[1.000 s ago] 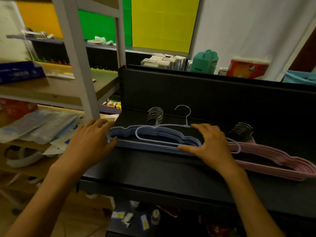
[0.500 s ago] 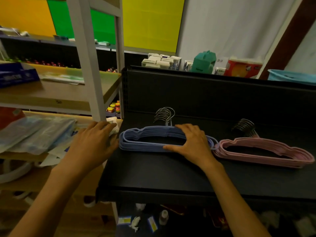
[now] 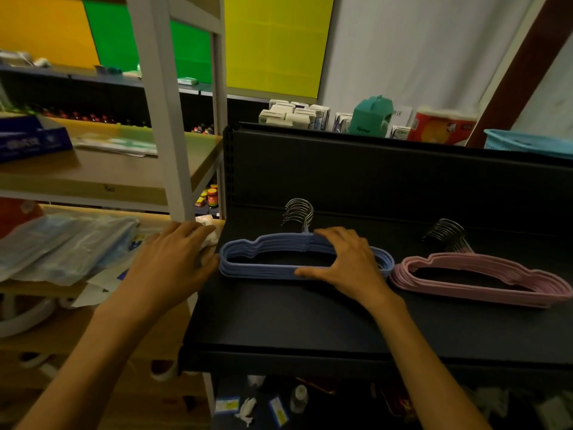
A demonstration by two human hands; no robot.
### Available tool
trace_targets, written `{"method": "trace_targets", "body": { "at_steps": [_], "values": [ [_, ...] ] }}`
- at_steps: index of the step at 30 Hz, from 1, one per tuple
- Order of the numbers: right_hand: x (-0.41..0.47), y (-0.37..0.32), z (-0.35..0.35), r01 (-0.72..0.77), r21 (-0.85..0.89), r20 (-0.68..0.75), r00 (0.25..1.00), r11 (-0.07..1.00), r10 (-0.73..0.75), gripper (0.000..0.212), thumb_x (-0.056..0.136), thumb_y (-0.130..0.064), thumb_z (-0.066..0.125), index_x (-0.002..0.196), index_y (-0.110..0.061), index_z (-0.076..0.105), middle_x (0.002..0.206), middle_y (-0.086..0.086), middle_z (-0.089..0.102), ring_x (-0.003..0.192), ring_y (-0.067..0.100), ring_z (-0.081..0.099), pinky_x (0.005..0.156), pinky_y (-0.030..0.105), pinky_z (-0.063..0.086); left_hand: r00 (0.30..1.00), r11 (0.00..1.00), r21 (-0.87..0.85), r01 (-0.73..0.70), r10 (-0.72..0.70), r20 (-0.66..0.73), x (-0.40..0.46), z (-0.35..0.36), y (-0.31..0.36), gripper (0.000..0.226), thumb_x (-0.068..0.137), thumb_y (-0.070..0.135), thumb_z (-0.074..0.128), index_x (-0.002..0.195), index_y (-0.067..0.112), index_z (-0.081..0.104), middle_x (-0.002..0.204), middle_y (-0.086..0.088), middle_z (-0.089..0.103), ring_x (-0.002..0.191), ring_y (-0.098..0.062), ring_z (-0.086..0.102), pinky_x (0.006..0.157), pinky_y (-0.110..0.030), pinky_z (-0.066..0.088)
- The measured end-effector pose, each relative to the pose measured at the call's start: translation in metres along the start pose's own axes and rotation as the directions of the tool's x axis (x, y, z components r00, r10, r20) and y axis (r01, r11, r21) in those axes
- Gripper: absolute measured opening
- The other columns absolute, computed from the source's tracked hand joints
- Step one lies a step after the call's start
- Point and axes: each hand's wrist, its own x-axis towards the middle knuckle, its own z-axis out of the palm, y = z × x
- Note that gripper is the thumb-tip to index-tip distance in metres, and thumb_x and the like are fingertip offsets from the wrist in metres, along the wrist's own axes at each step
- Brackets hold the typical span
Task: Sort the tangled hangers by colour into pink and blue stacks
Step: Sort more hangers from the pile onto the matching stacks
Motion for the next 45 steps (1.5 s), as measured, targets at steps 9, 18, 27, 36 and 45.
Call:
{"method": "trace_targets", "body": {
  "at_steps": [9, 18, 27, 36, 45],
  "values": [
    [-0.001, -0.001, 0.002, -0.007, 0.006, -0.018, 1.0, 1.0, 0.007, 0.093, 0.061, -0.079, 0.058, 0.138, -0.031, 0.037, 0.137, -0.004, 0.041, 0.123, 0.013, 0.036, 0.1, 0.028, 0.027, 1.0, 1.0, 0.009, -0.004, 0.004, 0.007, 0.0, 0.0, 0.003, 0.063, 0.087, 0.05, 0.052, 0.143, 0.027, 0.03, 0.143, 0.0, 0.038, 0.132, -0.021, 0.031, 0.104, -0.039, 0.033],
    [0.001, 0.001, 0.002, -0.003, -0.004, 0.006, 1.0, 1.0, 0.003, 0.095, 0.061, -0.08, 0.057, 0.138, -0.032, 0.034, 0.137, -0.004, 0.04, 0.123, 0.014, 0.035, 0.102, 0.03, 0.029, 1.0, 0.999, -0.033, -0.012, 0.012, 0.001, 0.001, -0.004, 0.008, 0.062, 0.088, 0.048, 0.051, 0.143, 0.028, 0.03, 0.143, 0.0, 0.038, 0.132, -0.021, 0.031, 0.103, -0.038, 0.034],
    [-0.015, 0.007, -0.03, -0.003, -0.019, -0.04, 0.999, 1.0, 0.002, 0.069, 0.08, -0.067, 0.051, 0.138, -0.034, 0.036, 0.143, -0.008, 0.037, 0.131, 0.009, 0.03, 0.106, 0.027, 0.022, 0.995, 0.99, -0.097, -0.101, 0.103, 0.015, 0.017, -0.006, 0.032, 0.062, 0.088, 0.044, 0.053, 0.143, 0.024, 0.032, 0.145, -0.001, 0.037, 0.132, -0.022, 0.031, 0.104, -0.038, 0.033],
    [-0.092, 0.089, -0.096, -0.206, -0.135, -0.139, 0.972, 0.969, 0.188, 0.05, 0.09, -0.045, 0.053, 0.136, -0.031, 0.043, 0.143, -0.008, 0.041, 0.133, 0.009, 0.032, 0.109, 0.026, 0.018, 0.954, 0.949, -0.099, -0.3, 0.299, -0.019, 0.034, 0.011, 0.136, 0.062, 0.088, 0.047, 0.052, 0.142, 0.024, 0.033, 0.141, 0.0, 0.041, 0.127, -0.022, 0.036, 0.099, -0.038, 0.036],
    [-0.206, 0.2, -0.168, -0.415, -0.208, -0.298, 0.889, 0.886, 0.347, 0.041, 0.087, -0.039, 0.058, 0.126, -0.025, 0.055, 0.128, -0.005, 0.056, 0.12, 0.015, 0.047, 0.101, 0.028, 0.029, 0.883, 0.884, -0.107, -0.455, 0.464, 0.068, 0.03, 0.028, 0.322, 0.061, 0.088, 0.053, 0.046, 0.141, 0.029, 0.029, 0.144, 0.002, 0.035, 0.13, -0.019, 0.033, 0.105, -0.038, 0.033]
  ]
}}
